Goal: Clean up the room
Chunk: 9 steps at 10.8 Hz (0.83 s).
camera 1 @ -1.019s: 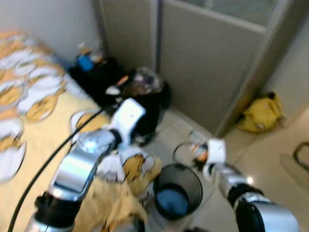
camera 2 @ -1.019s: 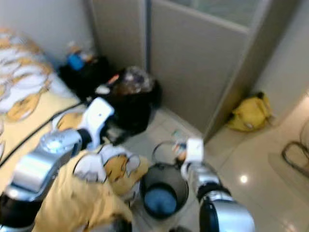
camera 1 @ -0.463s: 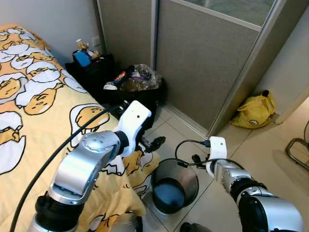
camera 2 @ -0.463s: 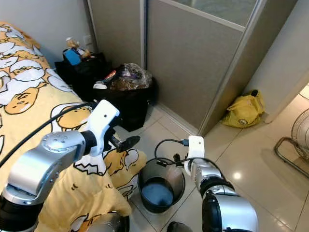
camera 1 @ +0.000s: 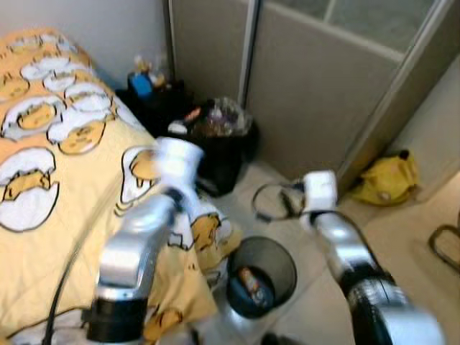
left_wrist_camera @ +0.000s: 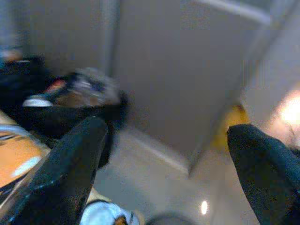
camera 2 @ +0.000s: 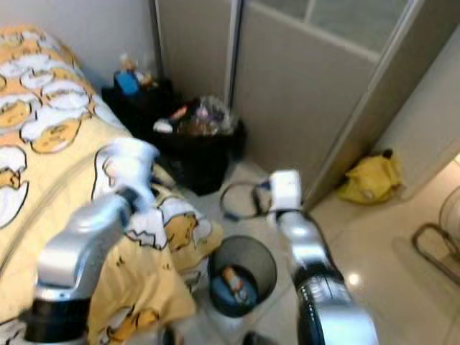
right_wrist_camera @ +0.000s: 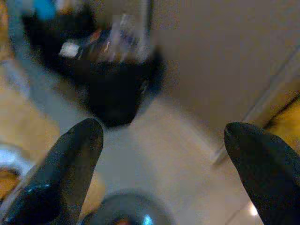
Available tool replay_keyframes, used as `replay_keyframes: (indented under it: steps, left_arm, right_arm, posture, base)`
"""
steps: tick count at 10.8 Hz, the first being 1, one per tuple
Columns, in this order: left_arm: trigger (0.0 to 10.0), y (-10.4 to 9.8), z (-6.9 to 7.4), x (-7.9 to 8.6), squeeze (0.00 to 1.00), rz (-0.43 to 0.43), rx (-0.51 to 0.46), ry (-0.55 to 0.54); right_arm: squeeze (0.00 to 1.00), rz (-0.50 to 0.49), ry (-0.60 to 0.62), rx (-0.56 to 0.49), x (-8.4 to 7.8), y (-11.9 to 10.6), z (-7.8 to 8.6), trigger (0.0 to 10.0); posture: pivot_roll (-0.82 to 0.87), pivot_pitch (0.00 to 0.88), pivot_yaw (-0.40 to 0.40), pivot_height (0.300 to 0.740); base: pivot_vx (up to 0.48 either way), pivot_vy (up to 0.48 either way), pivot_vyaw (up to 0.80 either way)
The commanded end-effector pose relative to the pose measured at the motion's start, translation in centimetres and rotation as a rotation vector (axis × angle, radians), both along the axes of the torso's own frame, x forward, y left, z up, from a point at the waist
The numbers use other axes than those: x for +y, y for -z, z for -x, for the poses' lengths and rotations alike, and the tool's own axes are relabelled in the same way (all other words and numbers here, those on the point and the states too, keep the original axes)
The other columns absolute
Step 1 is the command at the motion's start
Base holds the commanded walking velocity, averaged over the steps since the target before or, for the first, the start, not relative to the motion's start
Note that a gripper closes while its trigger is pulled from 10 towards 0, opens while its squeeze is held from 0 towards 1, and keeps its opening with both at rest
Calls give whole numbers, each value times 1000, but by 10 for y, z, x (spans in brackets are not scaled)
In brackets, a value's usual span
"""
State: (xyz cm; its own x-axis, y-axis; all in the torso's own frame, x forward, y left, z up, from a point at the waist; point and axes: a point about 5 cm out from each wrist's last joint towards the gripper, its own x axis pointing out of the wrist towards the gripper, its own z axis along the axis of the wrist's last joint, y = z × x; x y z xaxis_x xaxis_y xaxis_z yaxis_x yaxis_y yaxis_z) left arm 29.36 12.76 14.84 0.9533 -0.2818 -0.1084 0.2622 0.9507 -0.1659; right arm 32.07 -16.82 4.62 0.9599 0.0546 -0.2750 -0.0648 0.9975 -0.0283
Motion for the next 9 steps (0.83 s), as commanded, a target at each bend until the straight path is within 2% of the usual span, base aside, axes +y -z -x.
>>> replay_keyframes:
  steps: [1, 2, 3, 4, 5, 6, 7, 9]
  left_arm:
    - [10000, 20, 2, 12, 0, 1, 4, -101]
    - [10000, 32, 2, 15, 0, -61, -3, -125]
    - [10000, 38, -1, 19, 0, 12, -3, -172]
    - [10000, 35, -10, 13, 0, -28, -44, -189]
    - [10000, 36, -17, 5, 0, -81, -77, -168]
    - [10000, 40, -20, 6, 0, -105, -62, -185]
    - [10000, 50, -17, 12, 0, -148, -31, -218]
    - [10000, 62, -10, 12, 0, -250, -12, -230]
  right_arm:
    - [0, 28, 25, -119, -8, -16, 4, 10000]
    - [0, 28, 43, -183, -13, -21, 10, 10000]
    - [0, 9, 63, -190, -22, -19, 17, 10000]
    - [0, 25, 43, -185, -27, -19, 17, 10000]
    - [0, 12, 75, -182, -29, -24, 12, 10000]
    - [0, -12, 109, -185, -31, -25, 9, 10000]
    - [0, -29, 96, -178, -27, -22, 11, 10000]
    - [0, -51, 59, -104, -22, -6, 16, 10000]
  posture:
    - [130, 0, -68, 740]
    - [137, 0, -98, 740]
    - [132, 0, -114, 740]
    - [124, 0, -99, 740]
    - [113, 0, -78, 740]
    - [113, 0, -70, 740]
    - [110, 0, -65, 740]
    - [115, 0, -69, 740]
  base:
    - [0, 0, 644]
    - [0, 0, 619]
    - [0, 0, 569]
    - [-375, 304, 563]
    - [0, 0, 575]
    - [0, 0, 569]
    - [0, 0, 569]
    - [0, 0, 569]
